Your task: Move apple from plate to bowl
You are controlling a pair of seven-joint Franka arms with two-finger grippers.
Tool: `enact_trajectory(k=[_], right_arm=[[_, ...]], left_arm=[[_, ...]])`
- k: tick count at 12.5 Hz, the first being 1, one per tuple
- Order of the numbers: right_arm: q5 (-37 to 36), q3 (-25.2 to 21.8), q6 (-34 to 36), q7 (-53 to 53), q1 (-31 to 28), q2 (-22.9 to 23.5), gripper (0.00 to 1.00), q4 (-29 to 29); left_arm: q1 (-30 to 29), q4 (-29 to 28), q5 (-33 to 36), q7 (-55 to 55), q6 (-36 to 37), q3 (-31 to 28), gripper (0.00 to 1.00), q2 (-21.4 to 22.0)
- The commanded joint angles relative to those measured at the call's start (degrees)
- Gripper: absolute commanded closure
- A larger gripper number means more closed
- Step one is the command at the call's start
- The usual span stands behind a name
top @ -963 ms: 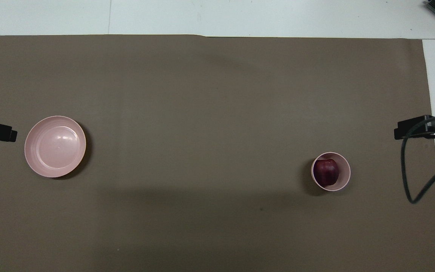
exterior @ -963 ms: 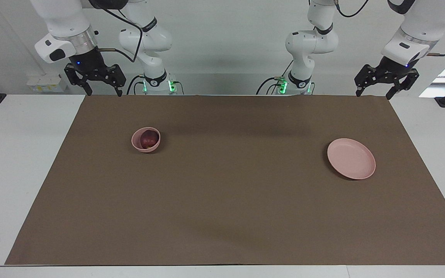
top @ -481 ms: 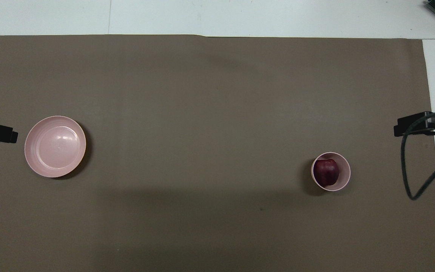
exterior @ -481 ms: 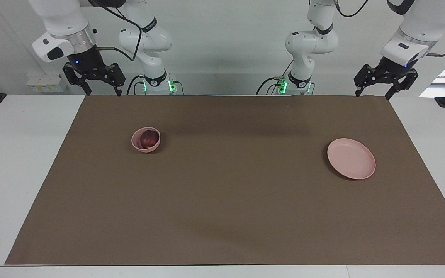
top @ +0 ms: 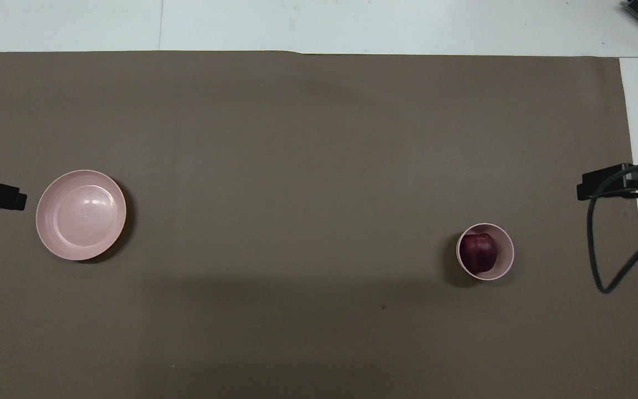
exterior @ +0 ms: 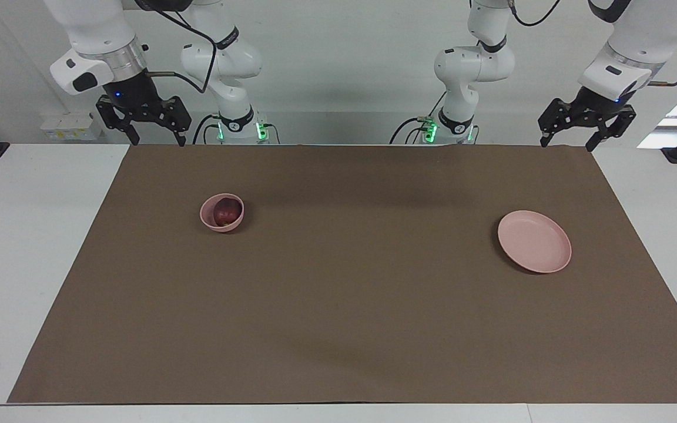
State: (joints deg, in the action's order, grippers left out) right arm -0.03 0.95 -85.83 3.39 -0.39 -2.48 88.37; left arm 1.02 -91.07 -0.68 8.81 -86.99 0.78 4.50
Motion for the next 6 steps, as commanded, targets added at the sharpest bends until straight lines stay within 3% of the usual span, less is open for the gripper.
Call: enact_trajectory(k=[1,6], right_arm=[[1.2,0.2,0.0,0.4,-0.5,-0.2,0.0,-0.1],[1.2,0.2,0.2,0.5,-0.5,-0.5,0.0,0.5]], left_arm=[[-0.1,-1.4,0.6,0.2,-0.6,0.3,0.0,1.5],[-0.2,-1.4,0.6,0.5,-0.7,0.3,0.0,1.5]])
